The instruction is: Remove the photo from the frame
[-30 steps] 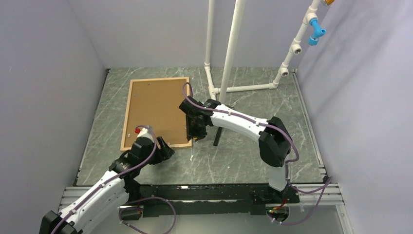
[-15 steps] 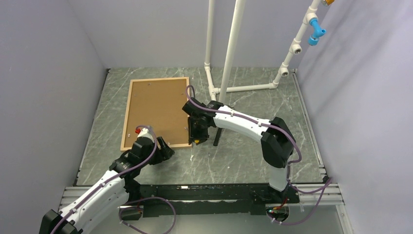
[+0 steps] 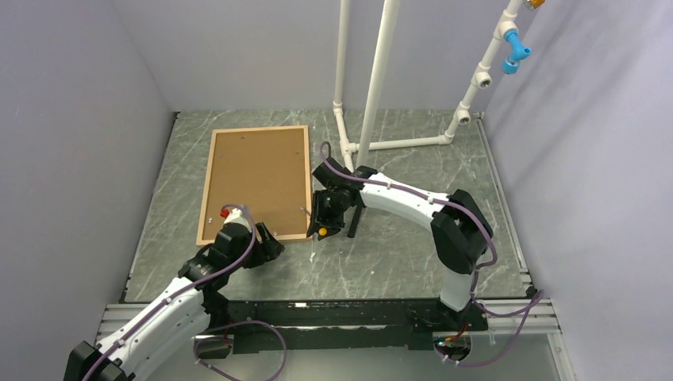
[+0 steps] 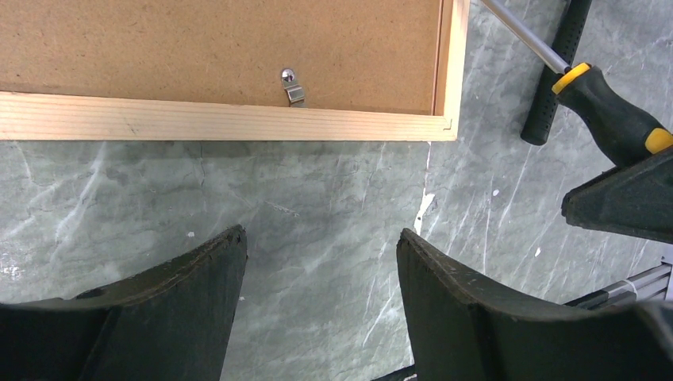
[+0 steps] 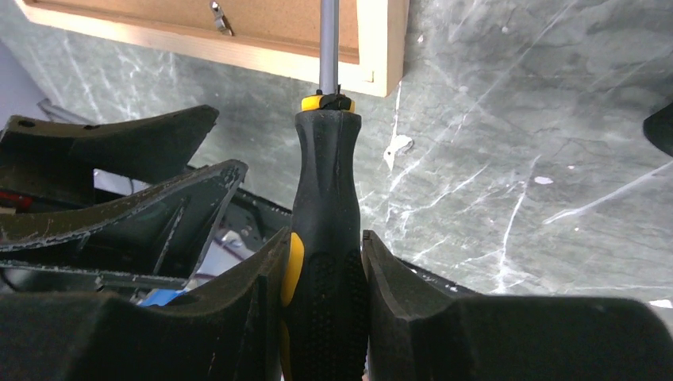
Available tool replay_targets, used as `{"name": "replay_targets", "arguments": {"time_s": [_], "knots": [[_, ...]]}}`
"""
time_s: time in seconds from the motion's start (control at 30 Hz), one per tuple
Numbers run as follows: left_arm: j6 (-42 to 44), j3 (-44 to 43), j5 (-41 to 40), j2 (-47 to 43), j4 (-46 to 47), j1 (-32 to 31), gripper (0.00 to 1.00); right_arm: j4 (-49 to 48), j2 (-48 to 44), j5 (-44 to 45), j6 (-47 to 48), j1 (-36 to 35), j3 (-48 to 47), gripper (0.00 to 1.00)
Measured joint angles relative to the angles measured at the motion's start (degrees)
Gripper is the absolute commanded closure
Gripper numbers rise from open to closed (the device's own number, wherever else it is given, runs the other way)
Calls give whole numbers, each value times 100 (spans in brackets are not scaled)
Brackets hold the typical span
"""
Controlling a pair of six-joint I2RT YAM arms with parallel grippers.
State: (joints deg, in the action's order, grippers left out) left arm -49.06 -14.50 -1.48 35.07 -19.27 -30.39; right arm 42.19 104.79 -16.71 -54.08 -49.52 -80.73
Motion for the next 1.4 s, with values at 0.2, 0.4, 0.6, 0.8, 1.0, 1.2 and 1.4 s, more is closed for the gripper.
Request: {"name": "replay_targets", "arguments": {"time_s": [0.2,0.4,0.6,0.8,1.0,1.2,1.4], "knots": [[0,0,-2,0,-11,0,27,-590,-103,-793,-348,157,514,100],[-11,0,0,2,-13,0,28,-1255,-131,-1565,-610,177,763,100],[-15,-7,-4,0,-79,0,27,-1943,-466,-2133,-741,170,901,100],[-17,-111,-7,-87,-284,0,27,-1379,-811,-1513,-83,275,555,100],[-20,-190,22,-151,-310,0,23,-1019,-1056,-481,782,420,699,100],[-133,-188,214,-166,-302,0,22,-1174,-2024,466,1563,313,1803,100],[-293,-179,350,-236,-302,0,22,-1456,-2830,1027,1840,245,2640,100]]}}
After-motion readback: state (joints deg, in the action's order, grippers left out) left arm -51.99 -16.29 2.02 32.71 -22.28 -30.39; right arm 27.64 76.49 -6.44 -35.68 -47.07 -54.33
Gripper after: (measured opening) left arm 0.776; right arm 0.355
